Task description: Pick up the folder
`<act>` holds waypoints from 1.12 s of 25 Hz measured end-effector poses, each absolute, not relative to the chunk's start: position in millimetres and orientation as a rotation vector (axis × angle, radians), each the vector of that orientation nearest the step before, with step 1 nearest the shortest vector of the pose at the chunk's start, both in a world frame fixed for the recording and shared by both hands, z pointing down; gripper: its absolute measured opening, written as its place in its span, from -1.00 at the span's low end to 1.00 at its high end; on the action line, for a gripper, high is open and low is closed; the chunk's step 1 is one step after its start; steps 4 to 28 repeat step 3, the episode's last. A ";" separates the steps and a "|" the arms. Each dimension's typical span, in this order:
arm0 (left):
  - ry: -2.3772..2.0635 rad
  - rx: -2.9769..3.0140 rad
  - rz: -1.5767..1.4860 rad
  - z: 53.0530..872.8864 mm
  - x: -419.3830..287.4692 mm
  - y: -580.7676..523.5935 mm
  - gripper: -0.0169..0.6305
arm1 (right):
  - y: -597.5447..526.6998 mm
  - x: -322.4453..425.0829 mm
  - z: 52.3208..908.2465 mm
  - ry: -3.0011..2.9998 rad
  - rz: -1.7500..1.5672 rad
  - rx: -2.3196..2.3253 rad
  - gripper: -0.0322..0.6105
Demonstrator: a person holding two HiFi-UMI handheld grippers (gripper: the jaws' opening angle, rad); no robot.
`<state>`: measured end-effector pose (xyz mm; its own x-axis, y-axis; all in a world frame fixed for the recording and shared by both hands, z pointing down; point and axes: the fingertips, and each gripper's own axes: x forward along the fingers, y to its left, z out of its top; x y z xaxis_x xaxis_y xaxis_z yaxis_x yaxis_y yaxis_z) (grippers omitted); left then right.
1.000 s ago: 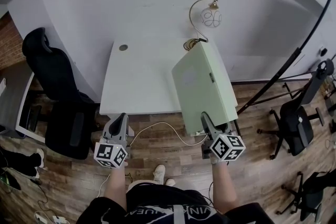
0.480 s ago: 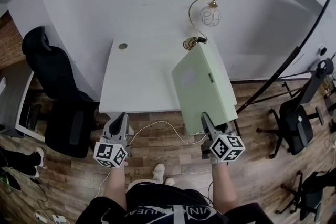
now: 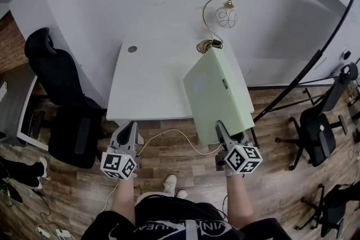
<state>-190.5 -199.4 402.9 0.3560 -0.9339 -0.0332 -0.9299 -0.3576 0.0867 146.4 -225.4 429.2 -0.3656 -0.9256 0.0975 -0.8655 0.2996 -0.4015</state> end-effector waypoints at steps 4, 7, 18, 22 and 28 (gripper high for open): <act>-1.751 2.540 -0.117 403.2 -191.4 -197.6 -0.90 | -224.0 145.7 430.1 2.400 -0.598 -1.669 0.01; -1.751 2.540 -0.117 403.2 -191.4 -197.6 -0.90 | -224.0 145.7 430.1 2.400 -0.598 -1.669 0.01; -1.751 2.540 -0.117 403.2 -191.4 -197.6 -0.90 | -224.0 145.7 430.1 2.400 -0.598 -1.669 0.01; -1.751 2.540 -0.117 403.2 -191.4 -197.6 -0.90 | -224.0 145.7 430.1 2.400 -0.598 -1.669 0.01; -1.751 2.540 -0.117 403.2 -191.4 -197.6 -0.90 | -224.0 145.7 430.1 2.400 -0.598 -1.669 0.01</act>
